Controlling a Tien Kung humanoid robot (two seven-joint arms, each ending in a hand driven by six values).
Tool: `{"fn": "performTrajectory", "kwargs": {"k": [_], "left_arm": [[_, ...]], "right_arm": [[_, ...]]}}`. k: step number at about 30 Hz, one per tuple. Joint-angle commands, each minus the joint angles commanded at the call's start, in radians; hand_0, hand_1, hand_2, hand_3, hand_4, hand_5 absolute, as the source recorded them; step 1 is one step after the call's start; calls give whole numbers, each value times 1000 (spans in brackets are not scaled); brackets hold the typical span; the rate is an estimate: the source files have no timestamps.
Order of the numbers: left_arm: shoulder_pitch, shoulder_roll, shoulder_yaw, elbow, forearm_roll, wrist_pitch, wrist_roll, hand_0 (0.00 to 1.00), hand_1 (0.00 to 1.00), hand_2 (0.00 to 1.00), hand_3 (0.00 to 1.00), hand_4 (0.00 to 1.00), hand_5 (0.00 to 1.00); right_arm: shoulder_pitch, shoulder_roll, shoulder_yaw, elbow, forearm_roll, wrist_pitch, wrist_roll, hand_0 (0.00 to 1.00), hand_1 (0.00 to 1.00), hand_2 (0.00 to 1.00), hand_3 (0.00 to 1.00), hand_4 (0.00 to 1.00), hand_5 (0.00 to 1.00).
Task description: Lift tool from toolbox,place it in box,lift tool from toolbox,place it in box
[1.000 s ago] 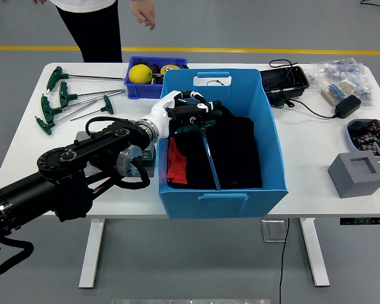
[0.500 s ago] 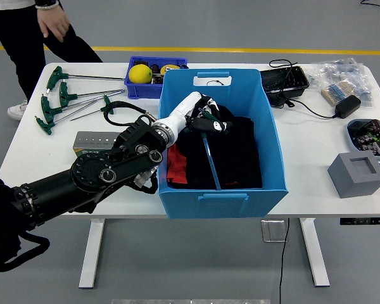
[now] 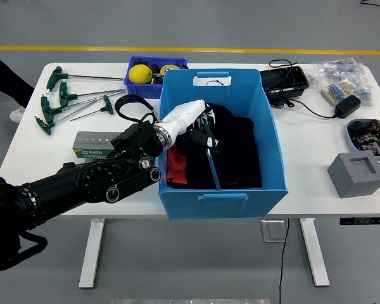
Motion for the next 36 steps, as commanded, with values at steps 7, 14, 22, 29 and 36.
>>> {"fn": "performTrajectory", "kwargs": {"k": [7,14,22,29,36], "left_arm": [[-1,0,-4,-21,86,-58,17,354,448,582,718,998,348],[10,0,-64,-112,202,-54,16,394,525,669,760,998,373],[52,15,-218,-216,276,0,28,431,542,662,723,964,527],[147,59,-398,-322,337,76,13,505,564,662,716,934,558],[288,148,-626,-467,358,125,-10,606,593,667,726,925,587]], "right_arm": [[3,-1,0,0,2,0,1,712,695,755,609,838,716],[0,0,10,0,-4,-1,0,712,694,755,610,838,716],[-14,4,41,0,-25,-3,-4,712,692,755,611,839,715],[-23,10,61,0,-32,-4,-5,712,692,755,611,839,716],[-29,15,81,0,-37,-6,-4,711,692,756,610,838,716]]}}
